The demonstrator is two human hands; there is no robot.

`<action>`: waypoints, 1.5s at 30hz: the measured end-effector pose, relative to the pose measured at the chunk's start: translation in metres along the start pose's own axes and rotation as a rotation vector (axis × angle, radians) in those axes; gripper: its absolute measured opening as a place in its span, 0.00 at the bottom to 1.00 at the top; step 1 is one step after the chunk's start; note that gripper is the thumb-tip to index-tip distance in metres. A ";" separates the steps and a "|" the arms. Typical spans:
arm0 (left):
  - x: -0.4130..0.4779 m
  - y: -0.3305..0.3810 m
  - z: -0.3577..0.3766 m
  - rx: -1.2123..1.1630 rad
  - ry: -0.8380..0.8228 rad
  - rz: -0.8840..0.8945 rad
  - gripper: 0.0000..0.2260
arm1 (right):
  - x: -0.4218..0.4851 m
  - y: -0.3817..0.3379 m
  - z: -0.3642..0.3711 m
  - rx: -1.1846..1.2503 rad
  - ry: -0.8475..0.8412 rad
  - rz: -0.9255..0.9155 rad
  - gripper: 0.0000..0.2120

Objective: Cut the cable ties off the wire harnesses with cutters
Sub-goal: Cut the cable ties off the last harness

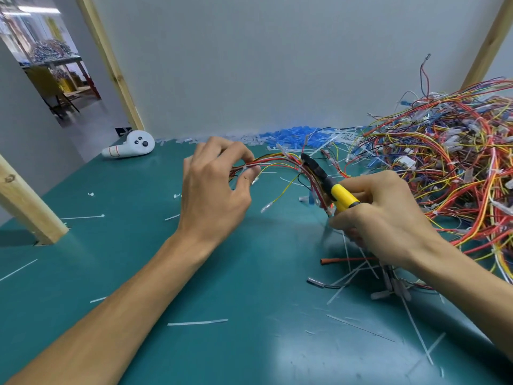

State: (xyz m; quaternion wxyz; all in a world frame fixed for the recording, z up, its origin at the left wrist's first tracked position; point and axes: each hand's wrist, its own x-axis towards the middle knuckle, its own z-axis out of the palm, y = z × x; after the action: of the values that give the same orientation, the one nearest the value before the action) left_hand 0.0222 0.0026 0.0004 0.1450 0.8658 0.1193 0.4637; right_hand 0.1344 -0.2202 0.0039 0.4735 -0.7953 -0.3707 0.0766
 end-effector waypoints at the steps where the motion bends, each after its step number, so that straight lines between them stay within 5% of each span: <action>1: 0.000 -0.001 0.000 -0.061 -0.008 -0.020 0.04 | 0.000 0.001 0.001 0.038 -0.011 0.019 0.11; 11: 0.002 -0.005 0.001 -0.203 0.019 -0.087 0.07 | 0.004 0.003 -0.003 0.333 -0.038 0.180 0.07; 17: 0.002 -0.002 -0.001 -0.224 -0.001 -0.087 0.04 | 0.008 0.010 -0.008 0.150 0.198 -0.038 0.04; 21: 0.003 -0.001 -0.001 -0.228 -0.009 -0.058 0.03 | 0.005 0.006 -0.004 0.283 0.198 -0.132 0.01; 24: 0.002 0.001 -0.002 -0.247 0.009 -0.037 0.02 | 0.004 0.006 0.000 0.083 0.239 -0.174 0.04; 29: 0.001 0.003 -0.001 -0.407 -0.025 -0.083 0.04 | 0.009 0.012 -0.003 -0.029 0.312 -0.060 0.10; 35: -0.002 0.005 0.003 -0.293 -0.094 0.015 0.08 | 0.015 0.015 -0.011 0.349 0.268 0.190 0.09; 41: -0.001 0.003 0.001 -0.297 0.010 -0.071 0.04 | 0.007 0.007 -0.007 -0.283 0.540 -0.316 0.06; 45: -0.002 0.008 0.002 -0.287 0.012 -0.092 0.04 | 0.006 0.008 -0.001 -0.445 0.363 -0.497 0.14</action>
State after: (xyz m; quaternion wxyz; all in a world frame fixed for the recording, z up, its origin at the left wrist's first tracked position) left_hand 0.0235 -0.0056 0.0011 0.2875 0.8271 0.0924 0.4739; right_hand 0.1432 -0.2193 -0.0005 0.3513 -0.7651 -0.4700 -0.2652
